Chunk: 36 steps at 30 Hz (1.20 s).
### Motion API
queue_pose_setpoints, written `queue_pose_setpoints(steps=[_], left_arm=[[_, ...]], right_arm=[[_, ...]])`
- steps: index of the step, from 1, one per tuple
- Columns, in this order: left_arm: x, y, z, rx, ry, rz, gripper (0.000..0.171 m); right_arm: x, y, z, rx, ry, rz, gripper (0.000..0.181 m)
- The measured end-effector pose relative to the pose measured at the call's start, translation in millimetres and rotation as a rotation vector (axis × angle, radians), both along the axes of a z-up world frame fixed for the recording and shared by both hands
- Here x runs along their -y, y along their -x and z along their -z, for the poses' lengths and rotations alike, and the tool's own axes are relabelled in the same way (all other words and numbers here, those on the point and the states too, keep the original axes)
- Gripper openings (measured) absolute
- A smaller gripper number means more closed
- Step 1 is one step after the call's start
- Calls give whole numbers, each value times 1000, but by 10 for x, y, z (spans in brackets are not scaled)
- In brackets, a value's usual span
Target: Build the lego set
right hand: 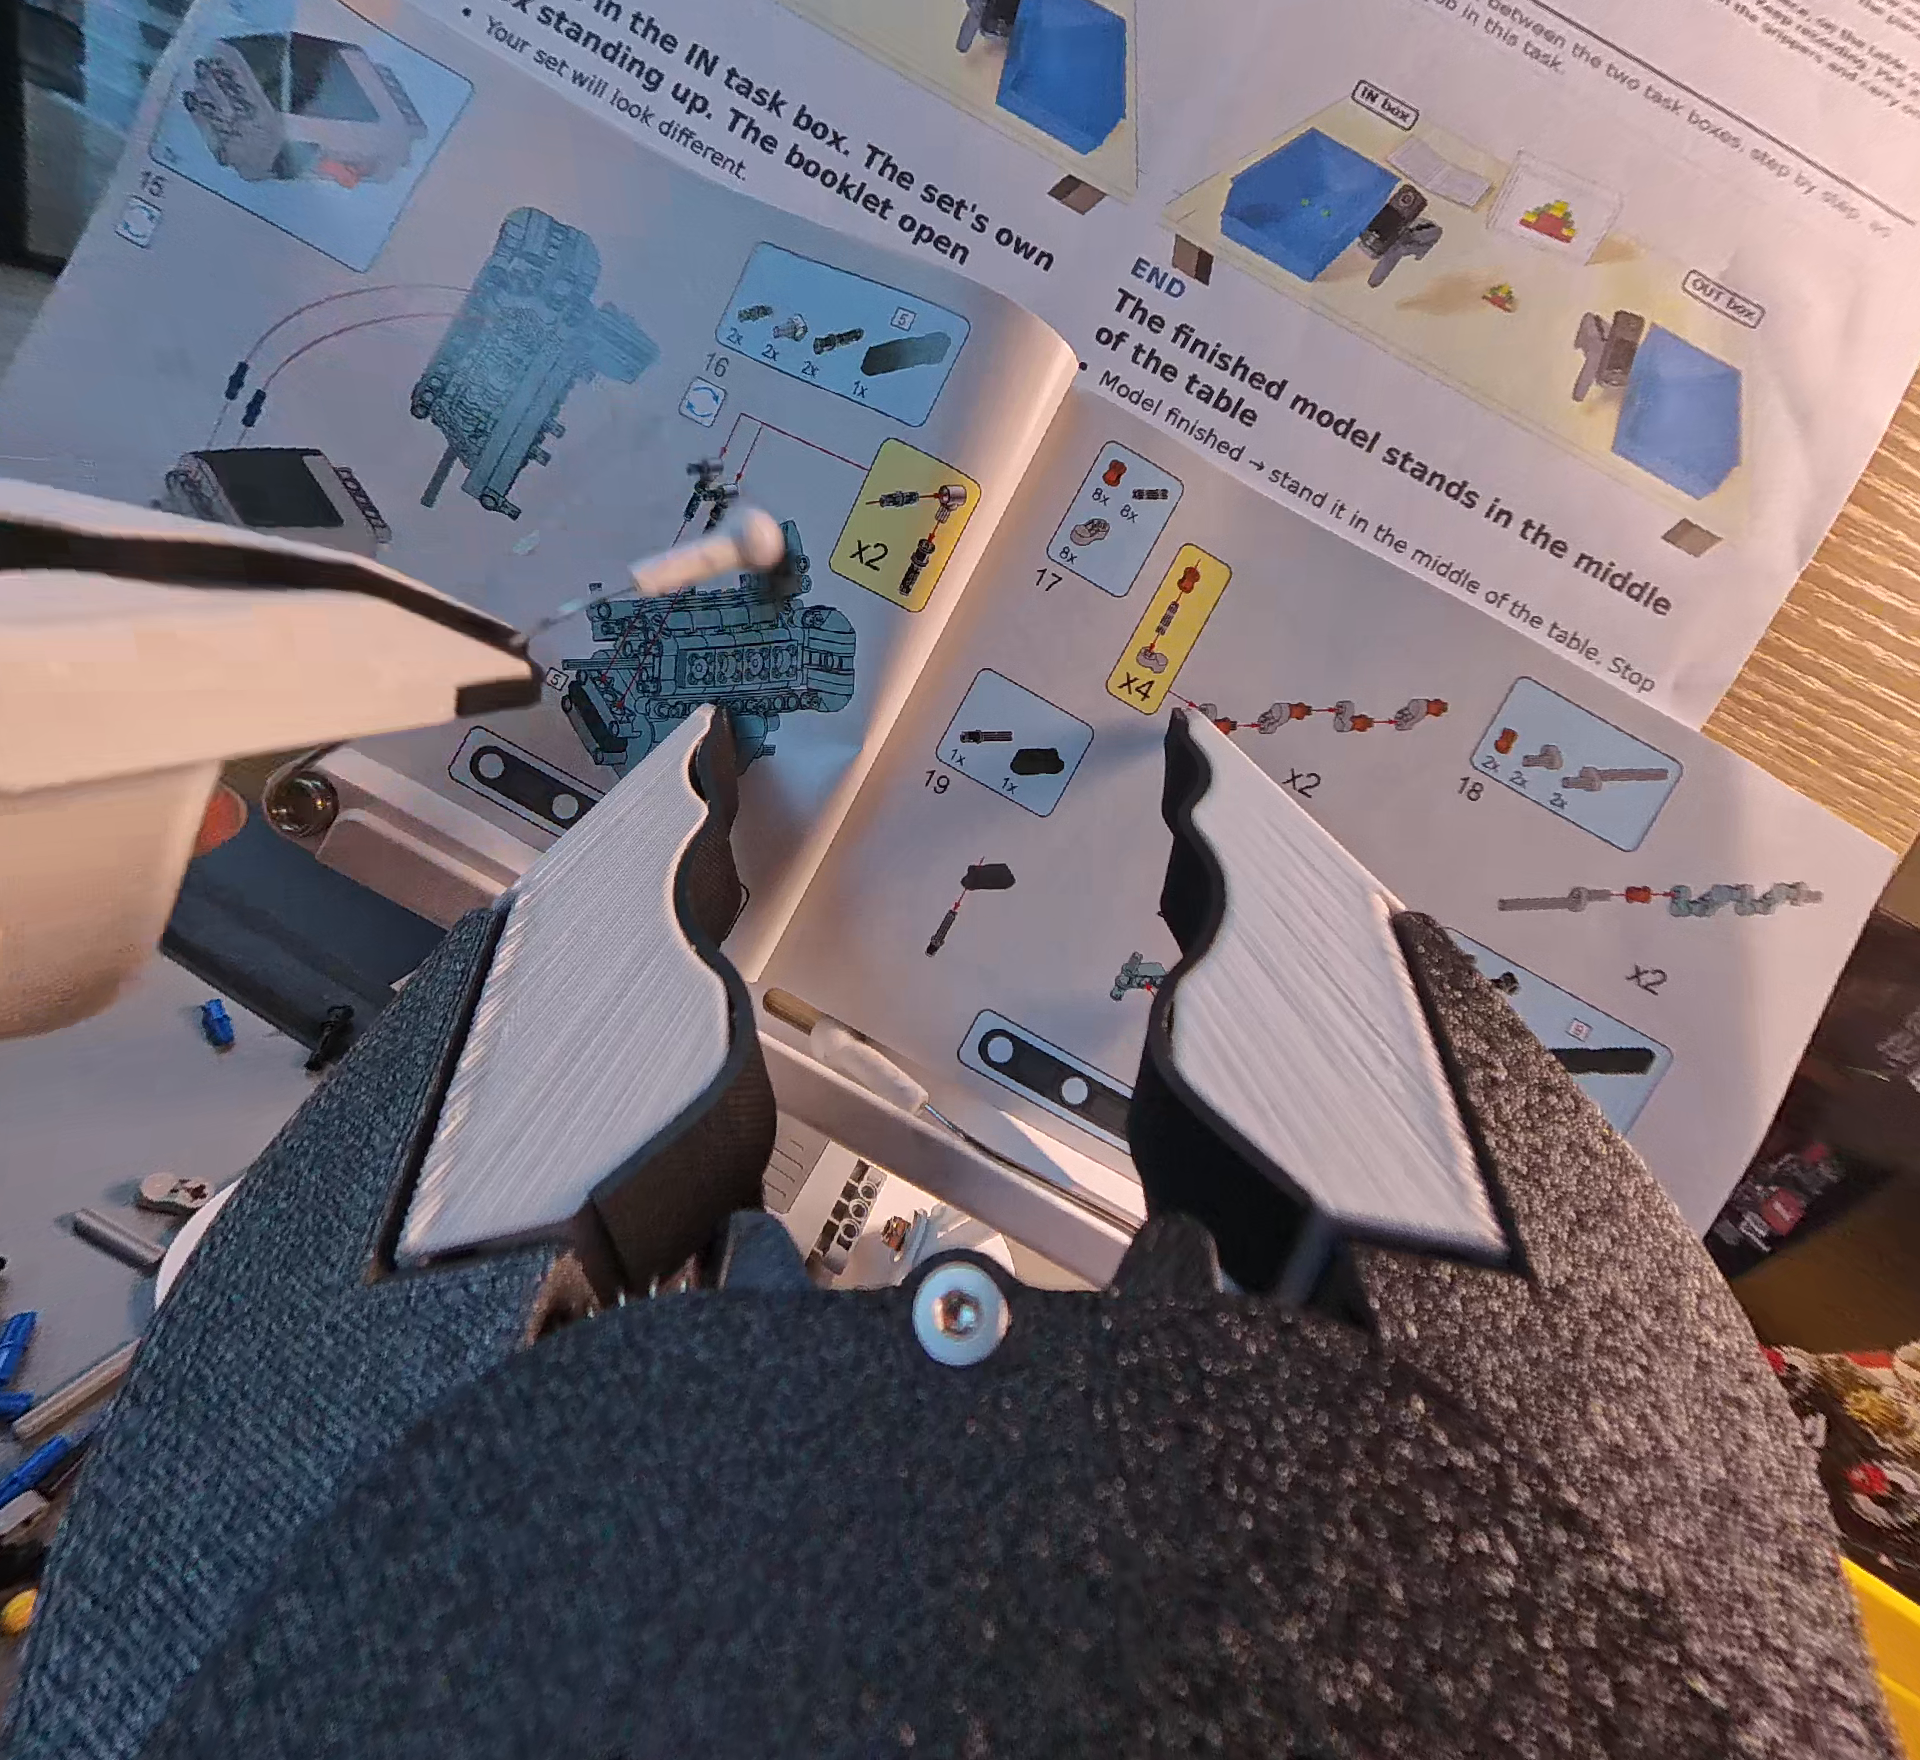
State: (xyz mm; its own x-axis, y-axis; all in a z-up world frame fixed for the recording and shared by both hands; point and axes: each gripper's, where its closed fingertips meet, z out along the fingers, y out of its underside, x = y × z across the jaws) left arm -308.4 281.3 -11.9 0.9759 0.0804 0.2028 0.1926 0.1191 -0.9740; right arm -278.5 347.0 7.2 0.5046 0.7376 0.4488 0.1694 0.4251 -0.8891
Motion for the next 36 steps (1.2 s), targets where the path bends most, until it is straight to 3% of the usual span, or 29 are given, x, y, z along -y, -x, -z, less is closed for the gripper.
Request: queue_pose_setpoints(steps=[3,8,14,20,29,36], left_arm=[[-62,-126,89,-162,64,21,2],[-8,-121,97,-154,81,79,4],[187,39,70,-151,57,23,4],[26,-70,192,-243,156,64,11],[-11,-71,200,-433,233,44,2],[-41,-91,237,-473,271,80,1]], right_arm=[[4,-5,6,7,-6,-5,82],[28,-31,18,31,-13,-19,84],[4,-207,-2,11,7,-26,82],[-187,-313,105,6,82,25,80],[-137,-326,91,-25,43,25,82],[-147,-291,112,-27,22,38,77]])
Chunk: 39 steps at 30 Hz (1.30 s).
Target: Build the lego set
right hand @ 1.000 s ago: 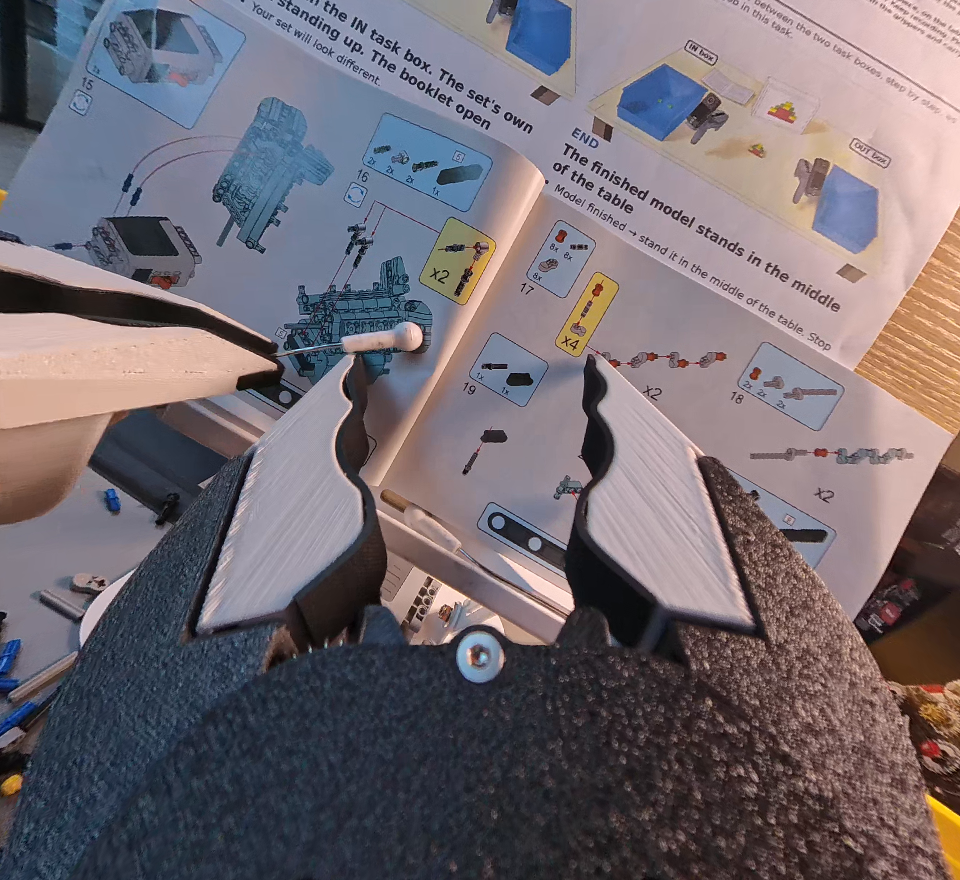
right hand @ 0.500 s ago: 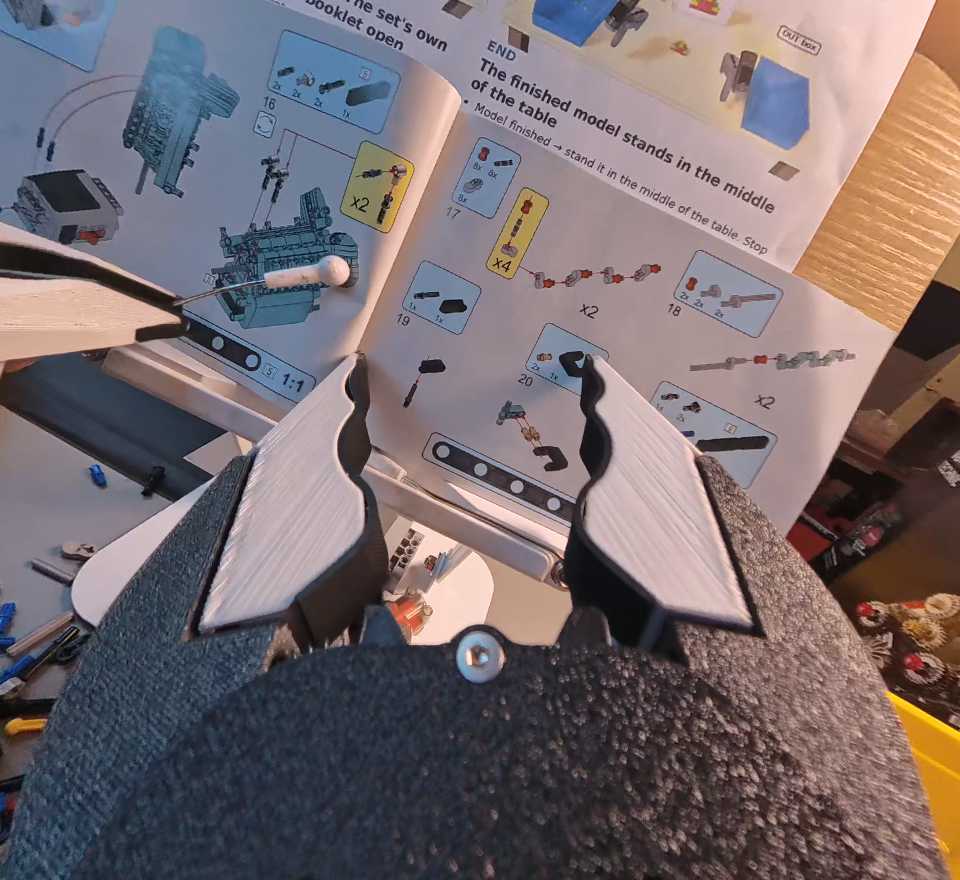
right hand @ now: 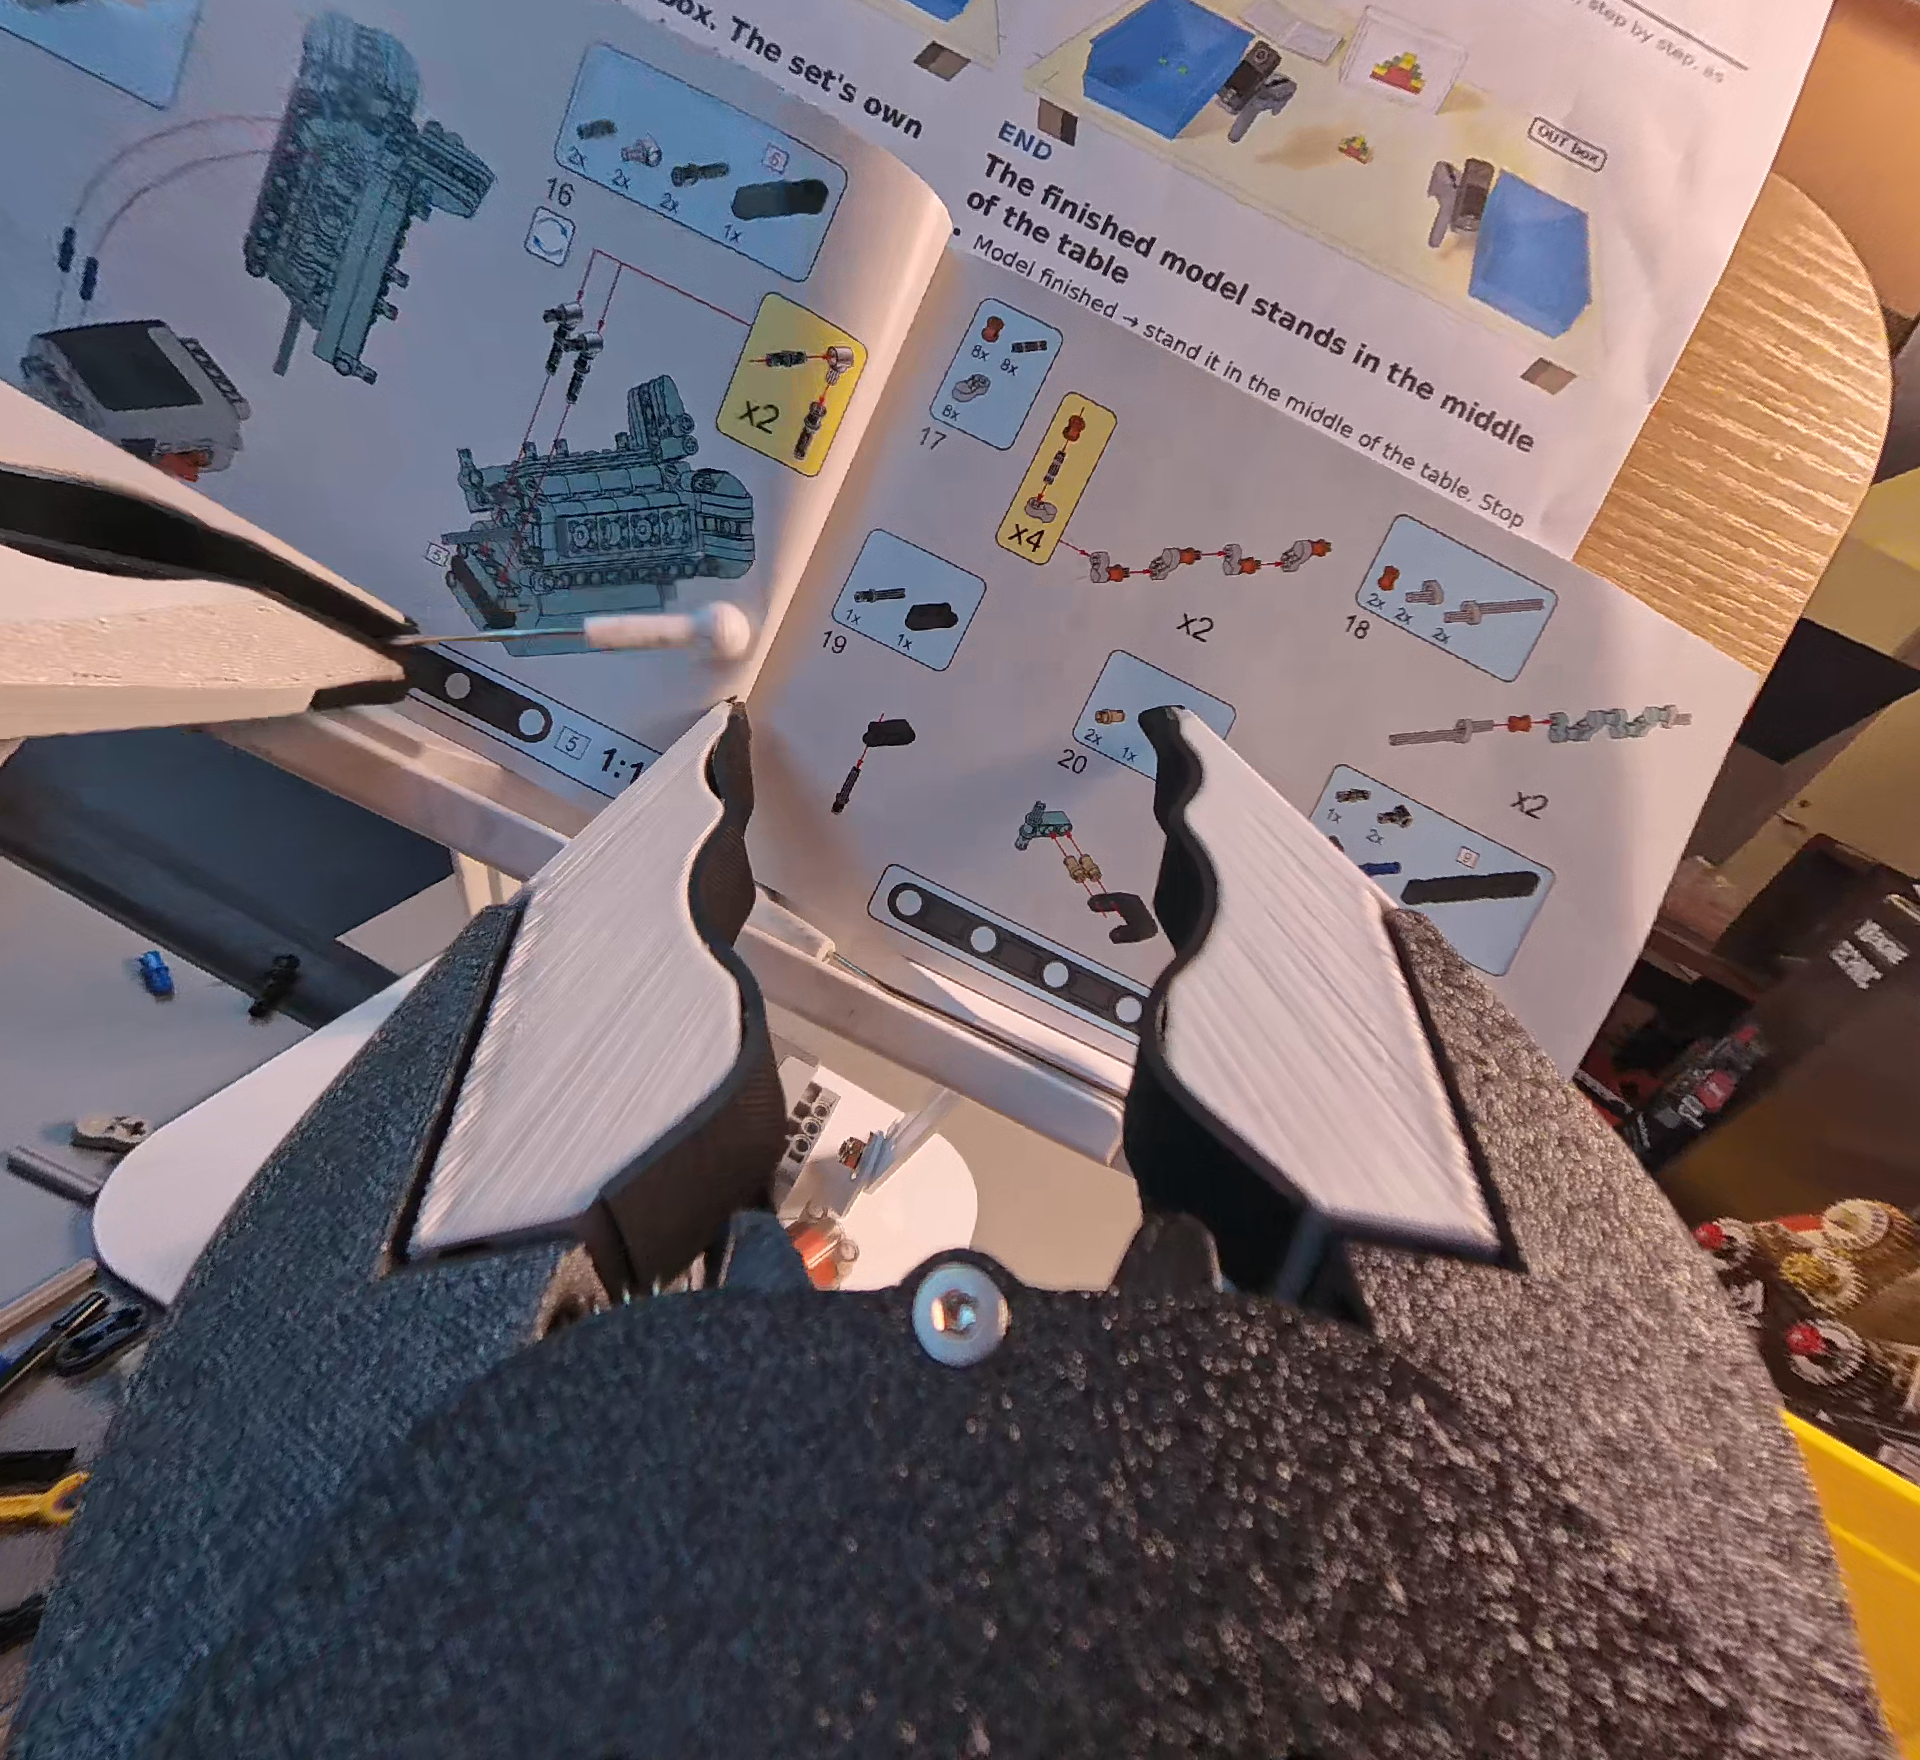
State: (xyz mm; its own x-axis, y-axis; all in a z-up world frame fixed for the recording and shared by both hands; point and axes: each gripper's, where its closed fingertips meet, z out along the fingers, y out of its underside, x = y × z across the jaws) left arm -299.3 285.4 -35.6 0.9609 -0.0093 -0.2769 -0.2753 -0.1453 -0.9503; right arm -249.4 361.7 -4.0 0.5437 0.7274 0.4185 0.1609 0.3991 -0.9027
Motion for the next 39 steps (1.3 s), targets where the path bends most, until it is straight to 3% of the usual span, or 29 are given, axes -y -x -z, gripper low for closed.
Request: queue_pose_setpoints(steps=[3,7,13,19,25,30,39], left_arm=[[-22,-11,10,-28,15,-8,3],[73,-4,-32,66,-15,0,5],[665,315,-171,182,-188,-160,12],[1177,254,90,239,-163,-208,24],[1491,-67,280,301,-172,-222,37],[1478,-225,424,269,-192,-193,36],[1399,-196,610,266,-175,-205,21]], right_arm=[[4,6,0,10,-9,3,77],[-15,-82,33,37,38,4,88],[163,-649,-98,-49,73,-62,85],[426,-1212,90,-41,168,-113,82],[742,-1392,420,-20,273,-164,79],[953,-1225,778,46,267,-231,77],[1112,-1187,950,47,231,-290,64]])
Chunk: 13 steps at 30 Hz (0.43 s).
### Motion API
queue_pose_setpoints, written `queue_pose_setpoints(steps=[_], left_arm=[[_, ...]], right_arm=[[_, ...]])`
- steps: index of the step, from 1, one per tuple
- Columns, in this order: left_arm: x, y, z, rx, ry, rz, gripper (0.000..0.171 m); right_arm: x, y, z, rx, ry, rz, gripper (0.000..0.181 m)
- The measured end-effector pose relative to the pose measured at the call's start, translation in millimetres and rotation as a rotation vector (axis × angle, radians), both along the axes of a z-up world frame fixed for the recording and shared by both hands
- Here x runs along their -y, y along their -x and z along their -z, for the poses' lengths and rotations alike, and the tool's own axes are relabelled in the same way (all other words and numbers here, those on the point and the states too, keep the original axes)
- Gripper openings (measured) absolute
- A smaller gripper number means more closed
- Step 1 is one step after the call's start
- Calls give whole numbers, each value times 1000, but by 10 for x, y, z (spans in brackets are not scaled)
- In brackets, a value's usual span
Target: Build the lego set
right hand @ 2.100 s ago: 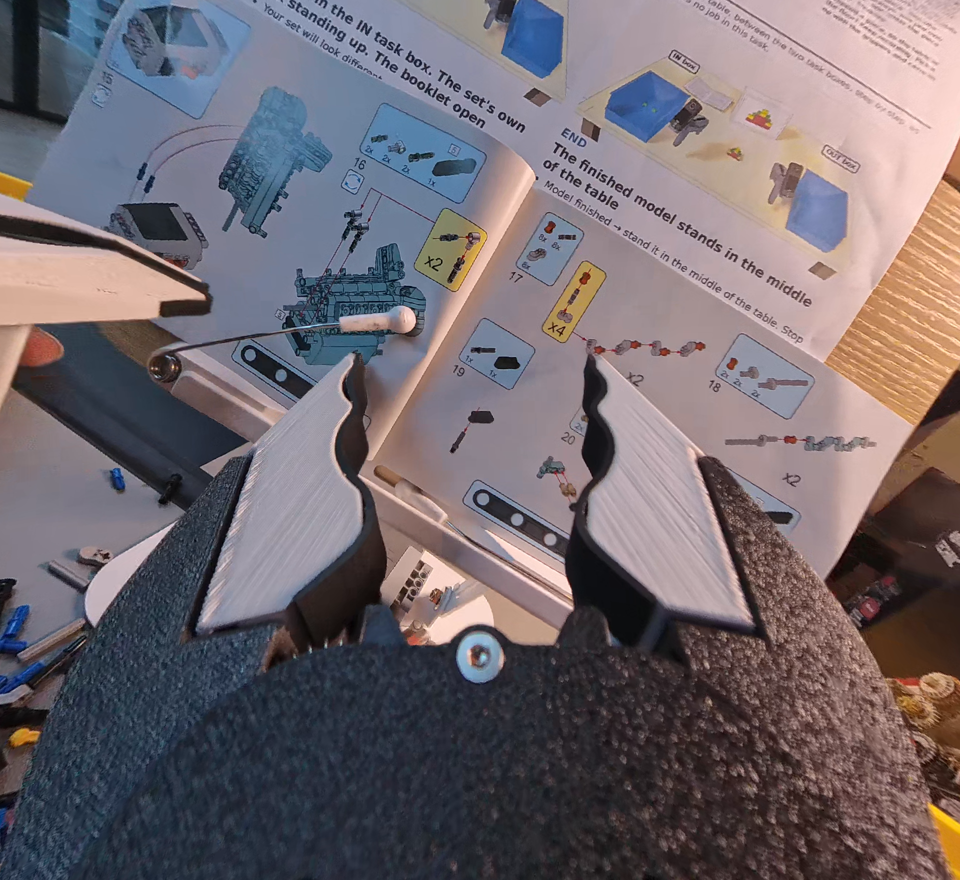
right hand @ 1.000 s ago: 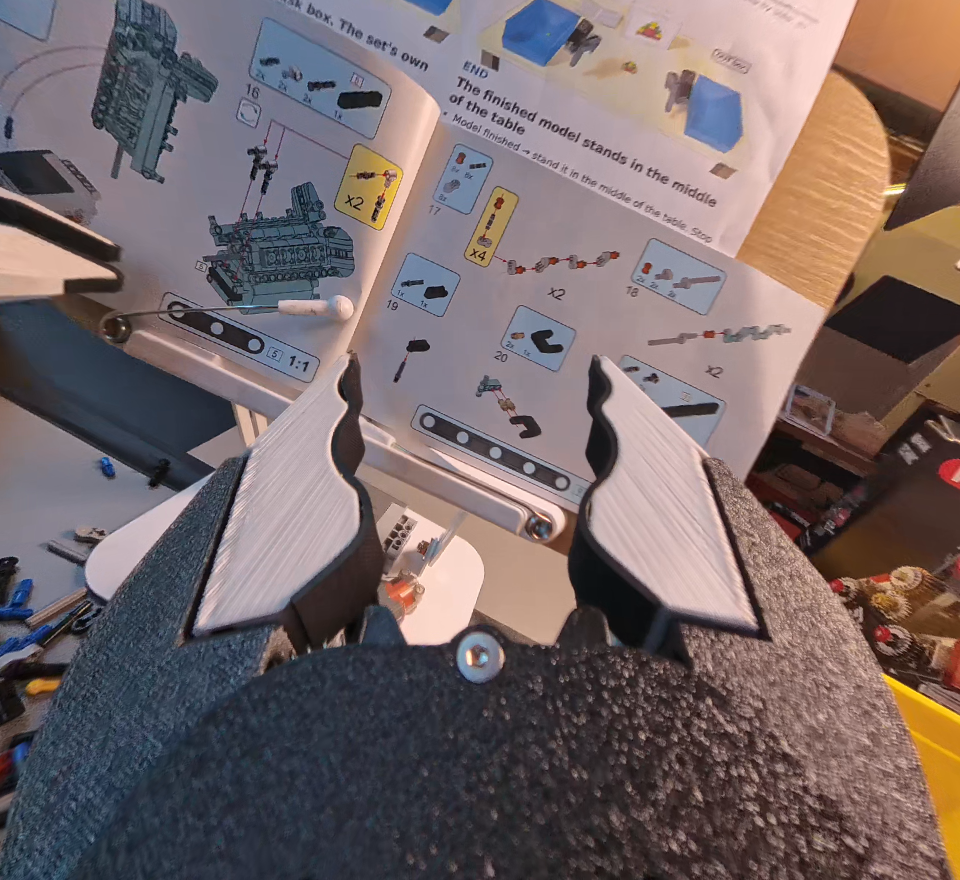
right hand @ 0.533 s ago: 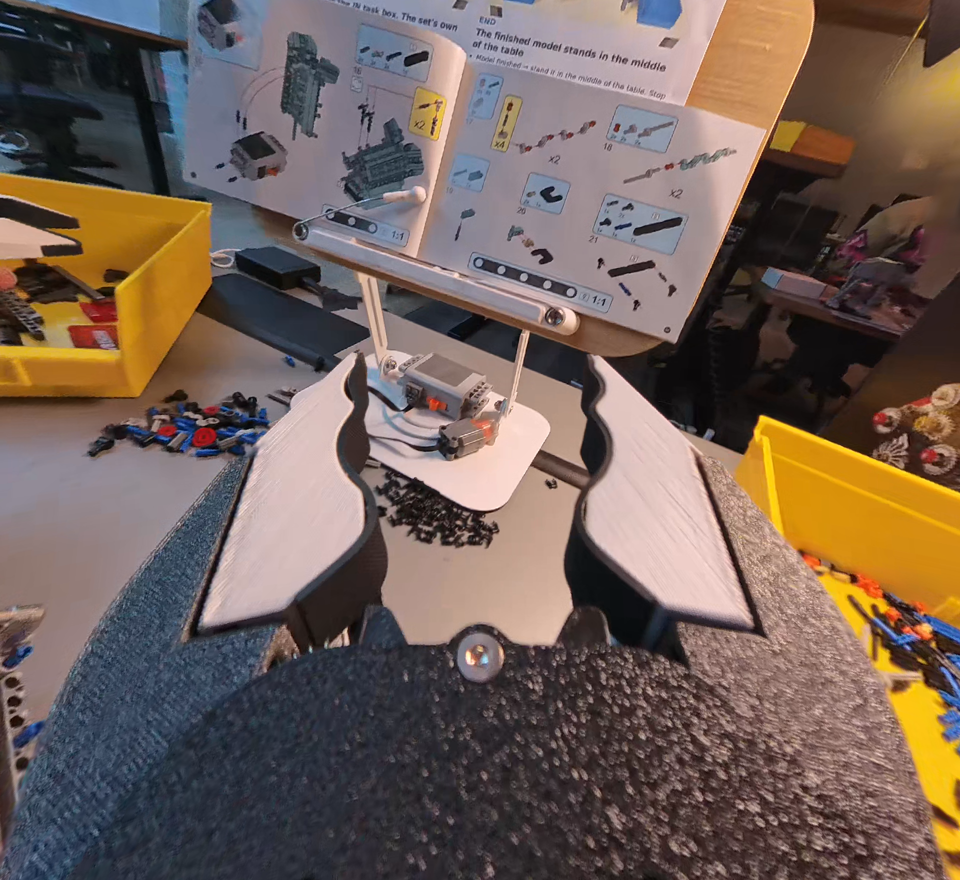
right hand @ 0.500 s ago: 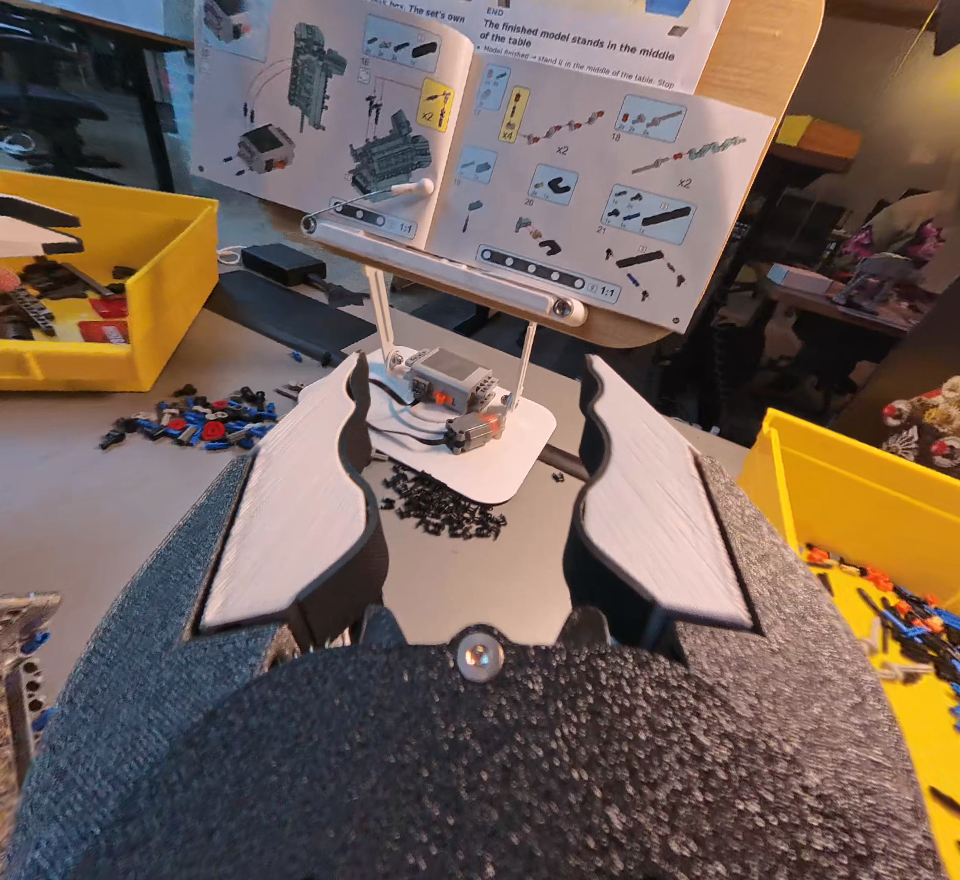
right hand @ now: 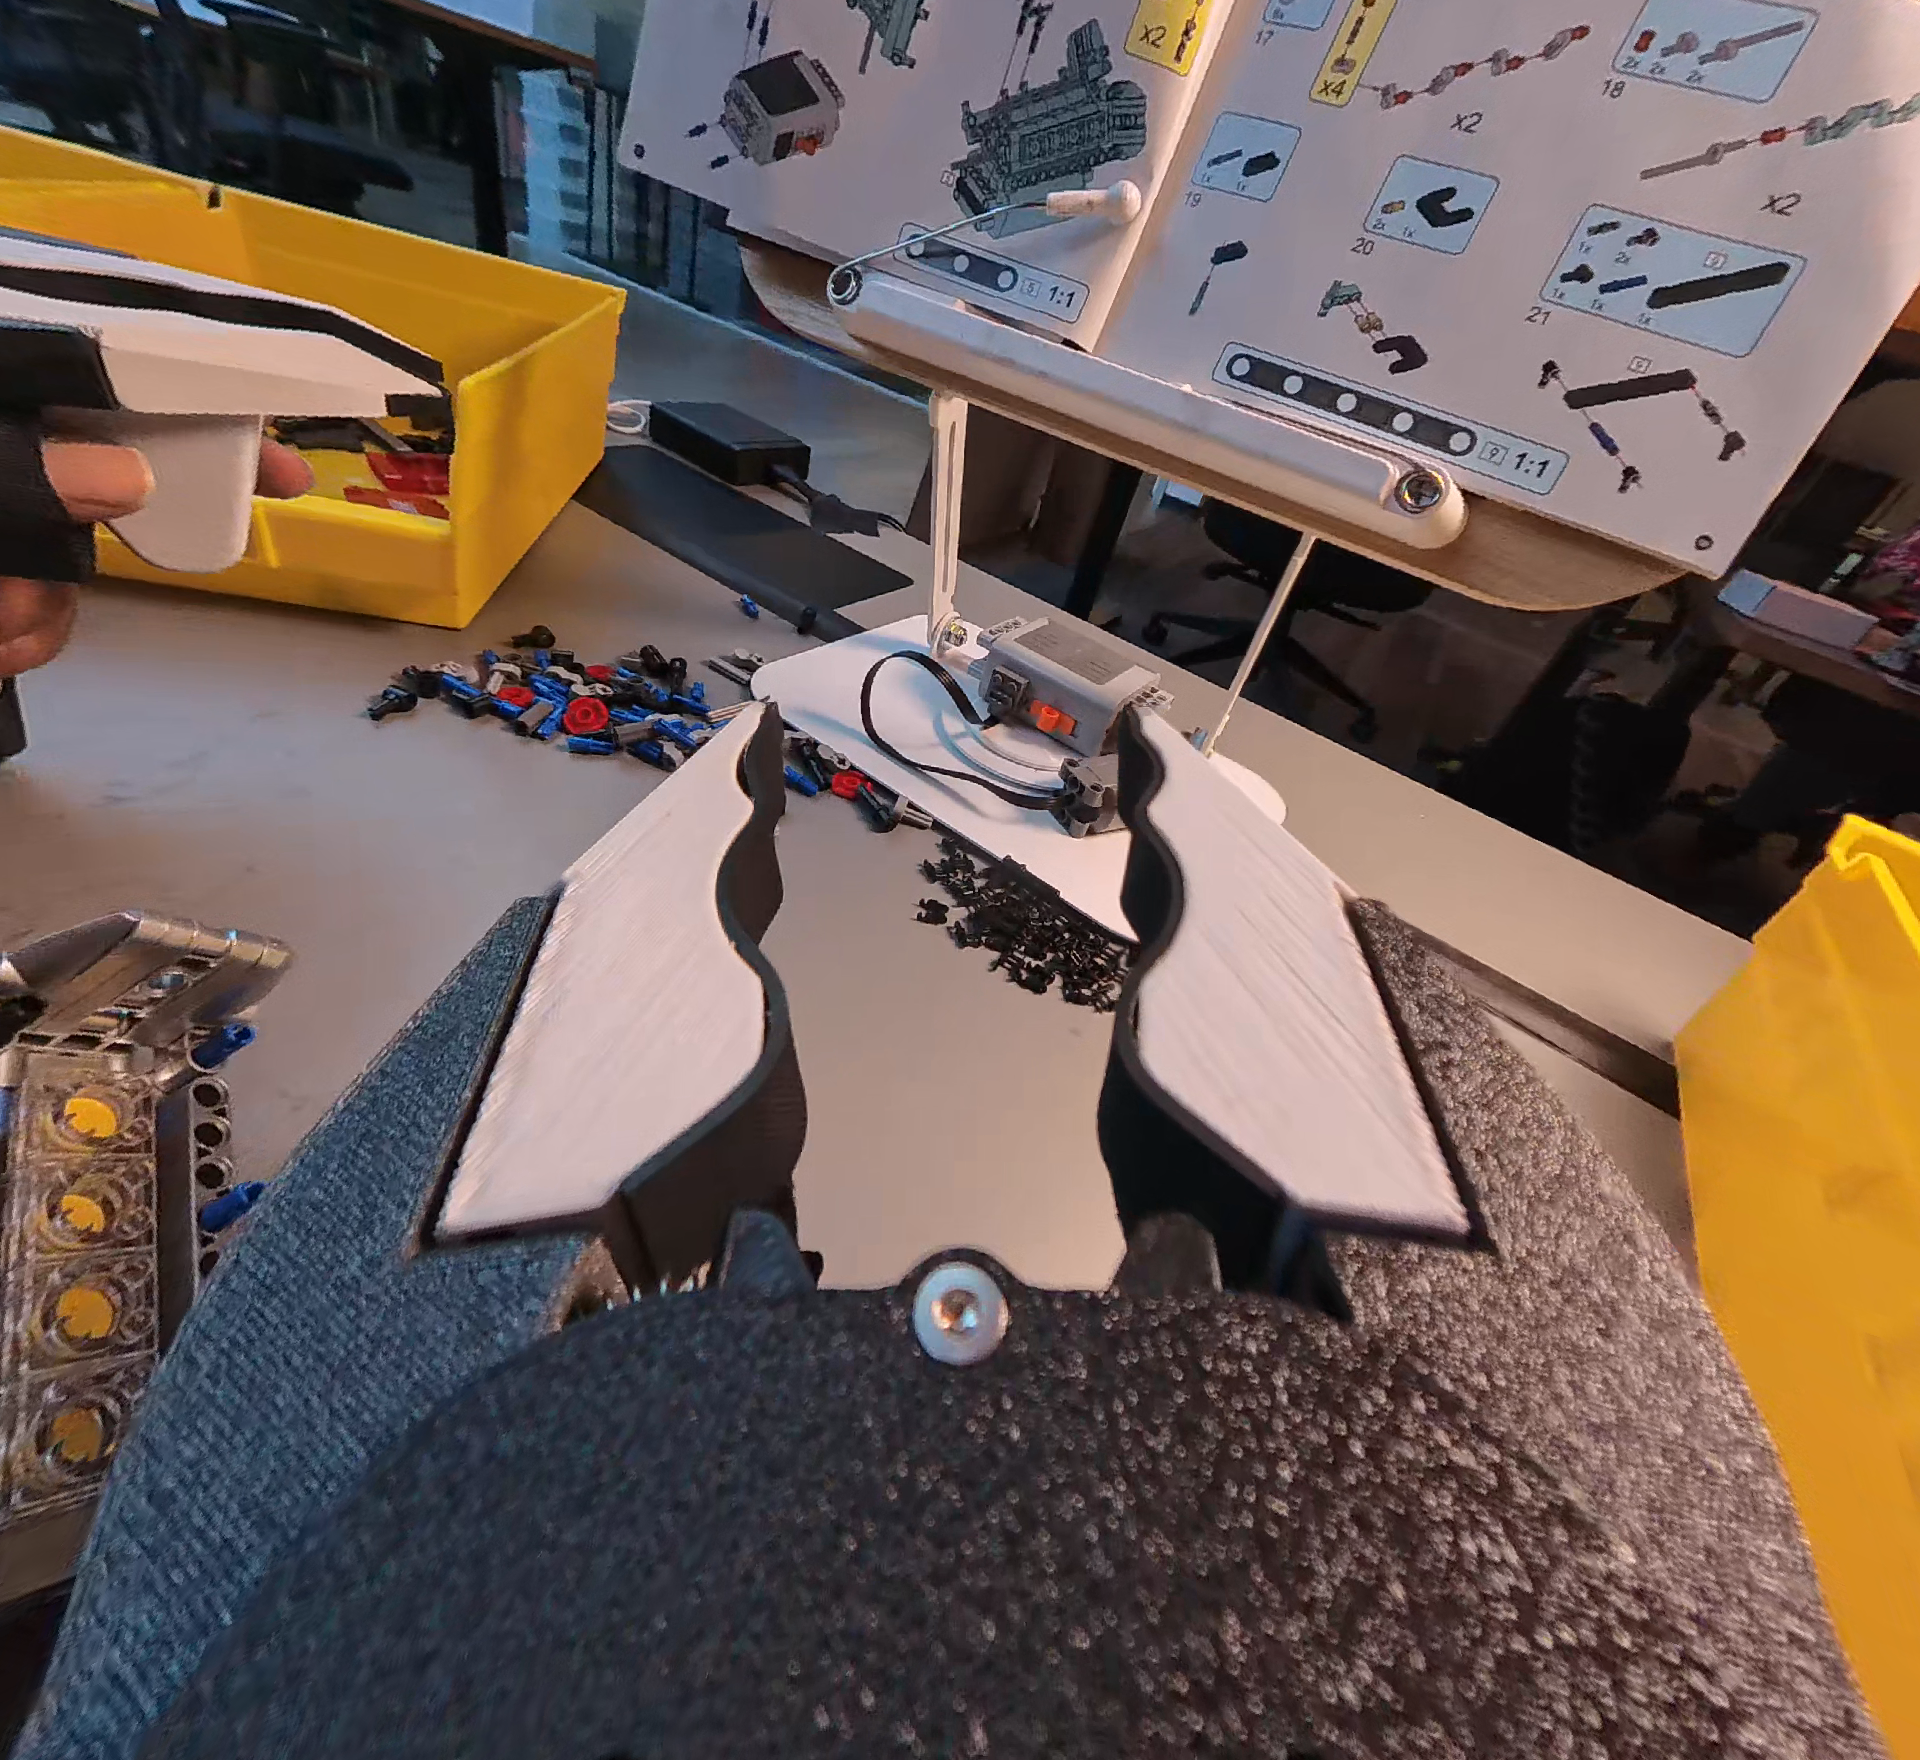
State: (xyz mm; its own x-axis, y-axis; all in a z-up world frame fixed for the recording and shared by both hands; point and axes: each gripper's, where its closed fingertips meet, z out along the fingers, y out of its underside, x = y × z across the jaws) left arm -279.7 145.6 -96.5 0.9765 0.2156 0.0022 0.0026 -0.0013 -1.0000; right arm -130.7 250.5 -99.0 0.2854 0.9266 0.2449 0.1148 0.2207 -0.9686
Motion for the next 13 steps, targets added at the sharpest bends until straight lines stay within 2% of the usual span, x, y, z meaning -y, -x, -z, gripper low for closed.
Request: queue_pose_setpoints(steps=[13], left_arm=[[29,16,54,21,2,-6,23]], right_arm=[[-2,-35,-17,-31,22,-22,62]])
